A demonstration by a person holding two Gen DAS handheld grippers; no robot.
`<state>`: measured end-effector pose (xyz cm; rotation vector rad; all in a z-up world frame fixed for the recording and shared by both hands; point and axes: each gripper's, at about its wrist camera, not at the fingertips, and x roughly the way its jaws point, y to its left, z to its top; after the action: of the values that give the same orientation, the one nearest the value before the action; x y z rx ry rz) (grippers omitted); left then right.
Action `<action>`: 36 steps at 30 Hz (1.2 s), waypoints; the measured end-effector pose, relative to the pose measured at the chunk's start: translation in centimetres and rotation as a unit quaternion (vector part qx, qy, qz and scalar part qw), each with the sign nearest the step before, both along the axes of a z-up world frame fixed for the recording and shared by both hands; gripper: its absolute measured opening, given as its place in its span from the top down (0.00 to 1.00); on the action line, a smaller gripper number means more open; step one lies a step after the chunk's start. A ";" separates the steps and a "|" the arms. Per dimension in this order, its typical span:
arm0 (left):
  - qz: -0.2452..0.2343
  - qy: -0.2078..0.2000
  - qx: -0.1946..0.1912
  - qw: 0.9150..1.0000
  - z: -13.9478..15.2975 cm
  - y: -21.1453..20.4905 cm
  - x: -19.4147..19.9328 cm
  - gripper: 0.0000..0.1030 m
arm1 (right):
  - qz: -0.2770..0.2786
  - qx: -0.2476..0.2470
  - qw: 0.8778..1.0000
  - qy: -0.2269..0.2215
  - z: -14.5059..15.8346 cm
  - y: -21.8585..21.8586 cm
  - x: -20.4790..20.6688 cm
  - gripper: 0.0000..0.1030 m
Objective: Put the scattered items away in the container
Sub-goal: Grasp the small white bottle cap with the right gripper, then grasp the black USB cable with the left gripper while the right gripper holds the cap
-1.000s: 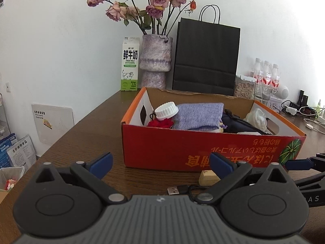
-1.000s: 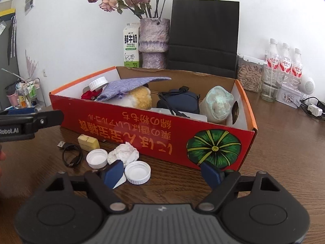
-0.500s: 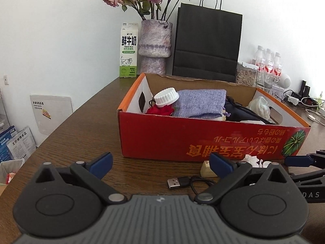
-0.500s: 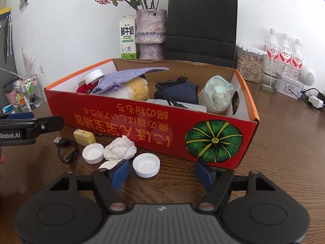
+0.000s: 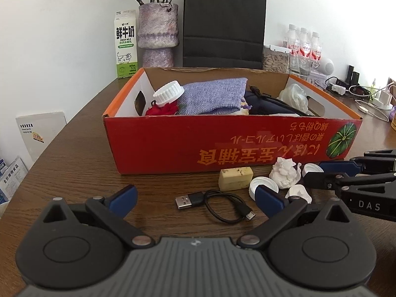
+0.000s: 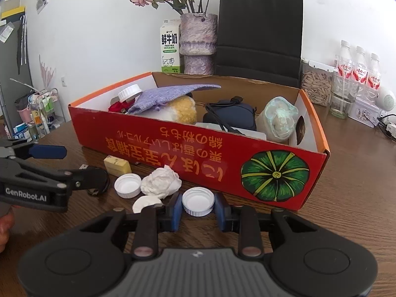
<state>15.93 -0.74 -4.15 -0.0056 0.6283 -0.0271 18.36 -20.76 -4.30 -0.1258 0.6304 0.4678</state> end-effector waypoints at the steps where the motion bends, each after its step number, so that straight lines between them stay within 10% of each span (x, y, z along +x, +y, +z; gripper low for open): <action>1: 0.000 0.006 0.002 1.000 -0.1 -0.1 0.2 0.00 | 0.000 0.000 1.000 0.000 0.0 0.0 0.0 0.74; 13: -0.021 0.033 0.014 0.999 -0.7 -0.7 0.7 0.01 | -0.001 0.001 1.000 0.001 0.0 0.0 0.0 0.73; 18: -0.032 0.012 0.016 0.999 -0.3 -1.1 -0.3 0.39 | -0.003 0.001 1.000 0.000 0.0 0.0 0.0 0.73; 28: -0.027 0.004 0.006 1.000 -0.2 -1.1 -1.1 0.60 | 0.002 0.004 1.000 0.001 0.0 -0.3 -0.4 0.73; 30: -0.029 0.004 0.000 1.000 -0.1 -1.1 -1.3 0.91 | 0.002 0.005 1.000 0.000 0.0 -0.3 -0.6 0.74; 36: -0.038 0.002 -0.006 0.999 -0.2 -1.2 -1.7 0.93 | 0.002 0.007 1.000 -0.002 0.0 -0.5 -1.2 0.74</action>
<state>14.24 -1.89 -4.34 0.0070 0.6330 -0.1045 17.17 -21.22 -4.27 -0.1137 0.6226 0.4753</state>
